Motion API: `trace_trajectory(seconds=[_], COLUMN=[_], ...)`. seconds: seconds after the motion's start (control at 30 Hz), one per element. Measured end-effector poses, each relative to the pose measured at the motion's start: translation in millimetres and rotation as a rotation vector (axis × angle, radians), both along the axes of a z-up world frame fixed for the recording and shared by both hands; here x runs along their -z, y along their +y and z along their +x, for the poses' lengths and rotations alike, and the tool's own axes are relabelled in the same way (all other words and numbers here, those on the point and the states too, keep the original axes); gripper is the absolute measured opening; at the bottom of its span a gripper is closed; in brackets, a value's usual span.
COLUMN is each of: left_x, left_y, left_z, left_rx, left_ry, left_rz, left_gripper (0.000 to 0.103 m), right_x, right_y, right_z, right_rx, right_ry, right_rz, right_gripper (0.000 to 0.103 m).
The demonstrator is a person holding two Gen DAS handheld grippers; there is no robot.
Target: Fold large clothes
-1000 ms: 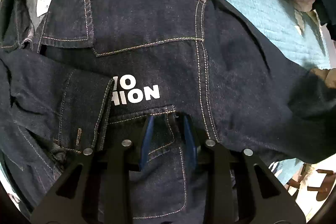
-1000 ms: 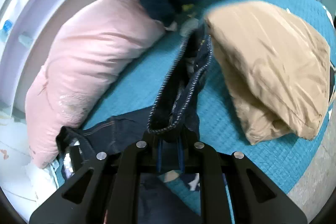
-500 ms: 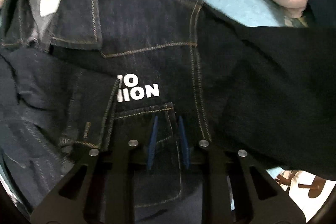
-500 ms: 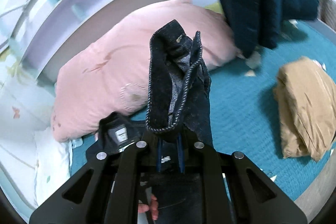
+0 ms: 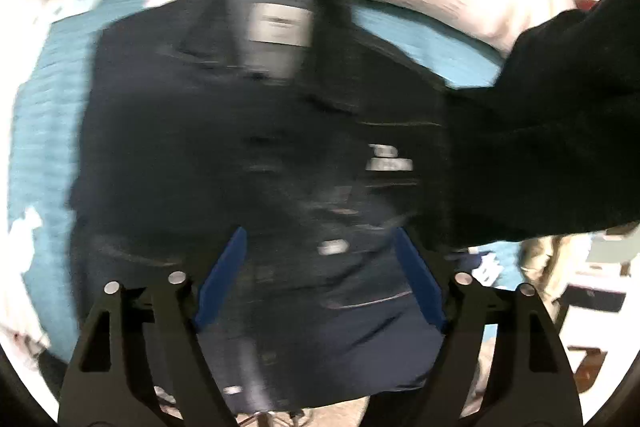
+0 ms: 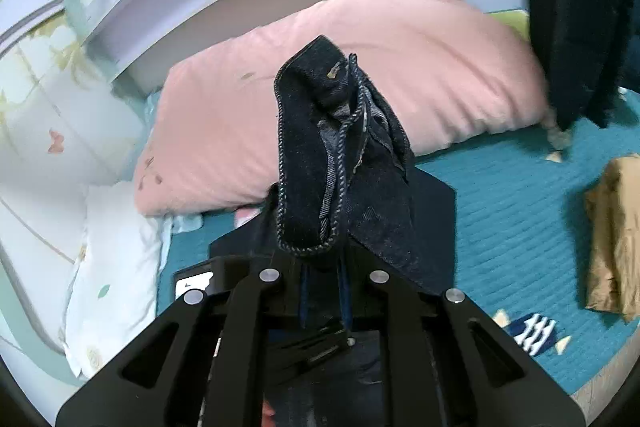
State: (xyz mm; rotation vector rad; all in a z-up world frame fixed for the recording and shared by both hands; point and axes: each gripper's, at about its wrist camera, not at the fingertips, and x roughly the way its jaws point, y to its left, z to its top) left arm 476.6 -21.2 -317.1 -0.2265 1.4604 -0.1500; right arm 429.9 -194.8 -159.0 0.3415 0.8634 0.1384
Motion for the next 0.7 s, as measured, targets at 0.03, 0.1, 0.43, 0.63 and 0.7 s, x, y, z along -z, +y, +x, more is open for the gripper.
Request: trace_trajectory(seconds=[0.03, 0.1, 0.43, 0.63, 0.7], left_x=[-6.7, -15.2, -36.4, -19.6, -7.3], left_y=[13.2, 36.2, 143.9, 170.5, 178.4], left_z=[-7.0, -17.4, -31.6, -29.7, -31.6], left_rx=[-0.018, -0.044, -0.203, -0.202, -0.201], left_ry=[-0.008, -0.014, -0.049, -0.026, -0.013], left_rz=[0.018, 0.034, 0.069, 0.185, 0.174], left_gripper=[0.081, 0.086, 0.089, 0.089, 0.089], right_x=[1.6, 9.0, 76.7, 131.8, 149.5], right_y=[8.5, 29.4, 134.4, 178.0, 184.0], right_z=[3.5, 10.6, 37.5, 49.8, 53.2], right_rx=[-0.014, -0.047, -0.204, -0.257, -0.255], right_ry=[0.008, 0.029, 0.191, 0.294, 0.334], right_rz=[-0.004, -0.016, -0.065, -0.090, -0.072], right_gripper=[0.011, 0.011, 0.012, 0.012, 0.012])
